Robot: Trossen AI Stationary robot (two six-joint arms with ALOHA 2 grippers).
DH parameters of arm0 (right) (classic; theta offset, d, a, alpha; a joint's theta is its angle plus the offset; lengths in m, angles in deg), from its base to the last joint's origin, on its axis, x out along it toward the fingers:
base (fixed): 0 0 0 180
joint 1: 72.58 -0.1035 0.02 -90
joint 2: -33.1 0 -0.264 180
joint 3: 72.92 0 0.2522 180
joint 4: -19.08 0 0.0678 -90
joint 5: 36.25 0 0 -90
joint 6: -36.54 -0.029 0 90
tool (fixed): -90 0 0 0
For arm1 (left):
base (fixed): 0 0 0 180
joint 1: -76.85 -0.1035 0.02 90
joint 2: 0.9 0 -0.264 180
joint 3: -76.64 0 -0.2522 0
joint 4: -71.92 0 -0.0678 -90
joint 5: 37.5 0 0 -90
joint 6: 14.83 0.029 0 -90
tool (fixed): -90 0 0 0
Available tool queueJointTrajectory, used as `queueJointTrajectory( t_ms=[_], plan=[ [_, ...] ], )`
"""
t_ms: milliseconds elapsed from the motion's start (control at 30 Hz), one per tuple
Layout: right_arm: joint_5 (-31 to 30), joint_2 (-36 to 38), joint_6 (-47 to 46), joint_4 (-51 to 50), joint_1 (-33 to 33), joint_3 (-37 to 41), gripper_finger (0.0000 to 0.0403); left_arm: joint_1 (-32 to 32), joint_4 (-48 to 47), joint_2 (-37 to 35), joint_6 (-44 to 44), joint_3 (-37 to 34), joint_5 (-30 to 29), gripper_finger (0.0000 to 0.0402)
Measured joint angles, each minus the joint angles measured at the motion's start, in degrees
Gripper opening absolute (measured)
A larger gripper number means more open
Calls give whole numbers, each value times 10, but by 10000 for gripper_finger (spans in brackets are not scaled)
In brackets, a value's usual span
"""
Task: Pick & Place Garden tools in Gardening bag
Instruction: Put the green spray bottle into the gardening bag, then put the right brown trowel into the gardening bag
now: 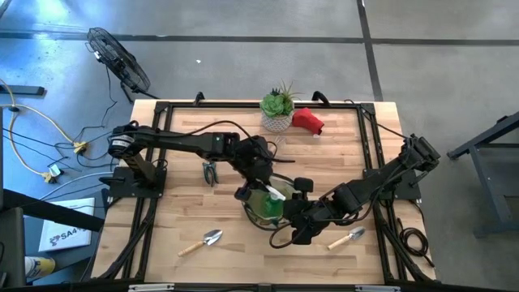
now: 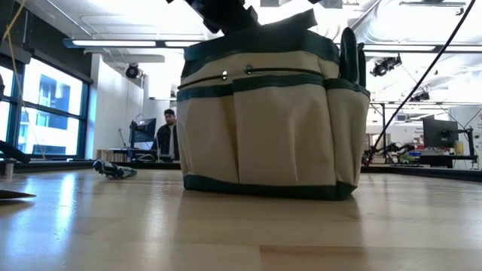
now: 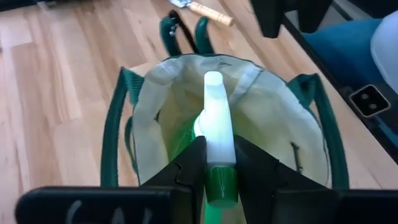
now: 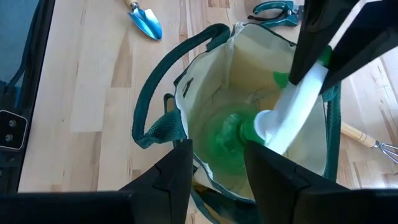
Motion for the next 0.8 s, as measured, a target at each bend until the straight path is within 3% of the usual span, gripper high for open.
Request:
queueJointTrajectory(
  t_ms=[467,800],
  plan=[
    [0,0,0,0,0,0,137,0,0,0,-26,0,-19,153],
    [3,0,-2,-3,0,0,137,0,-9,-10,-13,0,-45,178]
  ],
)
